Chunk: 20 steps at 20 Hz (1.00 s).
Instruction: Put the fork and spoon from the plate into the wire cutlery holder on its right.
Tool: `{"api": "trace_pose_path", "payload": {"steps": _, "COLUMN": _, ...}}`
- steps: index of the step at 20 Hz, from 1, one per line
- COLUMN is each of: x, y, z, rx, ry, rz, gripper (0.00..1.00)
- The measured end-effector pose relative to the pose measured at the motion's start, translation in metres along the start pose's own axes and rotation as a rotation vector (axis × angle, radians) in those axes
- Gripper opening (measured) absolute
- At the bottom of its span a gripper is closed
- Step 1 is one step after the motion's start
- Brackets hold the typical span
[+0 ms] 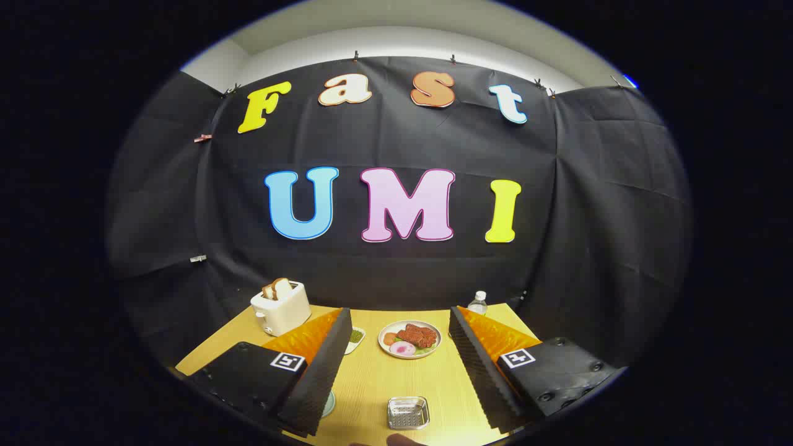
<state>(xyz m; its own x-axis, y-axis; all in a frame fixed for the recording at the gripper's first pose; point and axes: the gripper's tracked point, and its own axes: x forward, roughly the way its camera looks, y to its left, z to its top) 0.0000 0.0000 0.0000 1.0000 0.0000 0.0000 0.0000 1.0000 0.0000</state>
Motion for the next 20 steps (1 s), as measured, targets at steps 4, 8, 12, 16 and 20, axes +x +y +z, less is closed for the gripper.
{"api": "trace_pose_path", "payload": {"steps": 4, "x": -0.005, "y": 0.005, "z": -0.004, "rx": -0.001, "ry": 0.014, "rz": 0.006, "gripper": 0.98}}
{"api": "trace_pose_path", "payload": {"steps": 8, "x": -0.007, "y": 0.004, "z": -0.008, "rx": 0.003, "ry": 0.016, "rz": -0.028, "gripper": 0.98}}
{"api": "trace_pose_path", "payload": {"steps": 12, "x": -0.009, "y": 0.01, "z": -0.018, "rx": 0.018, "ry": 0.023, "rz": -0.056, "gripper": 0.98}}
{"api": "trace_pose_path", "payload": {"steps": 16, "x": -0.01, "y": 0.026, "z": -0.027, "rx": 0.004, "ry": 0.016, "rz": -0.057, "gripper": 0.98}}
{"api": "trace_pose_path", "payload": {"steps": 20, "x": -0.009, "y": 0.053, "z": -0.04, "rx": -0.014, "ry": 0.051, "rz": 0.016, "gripper": 0.98}}
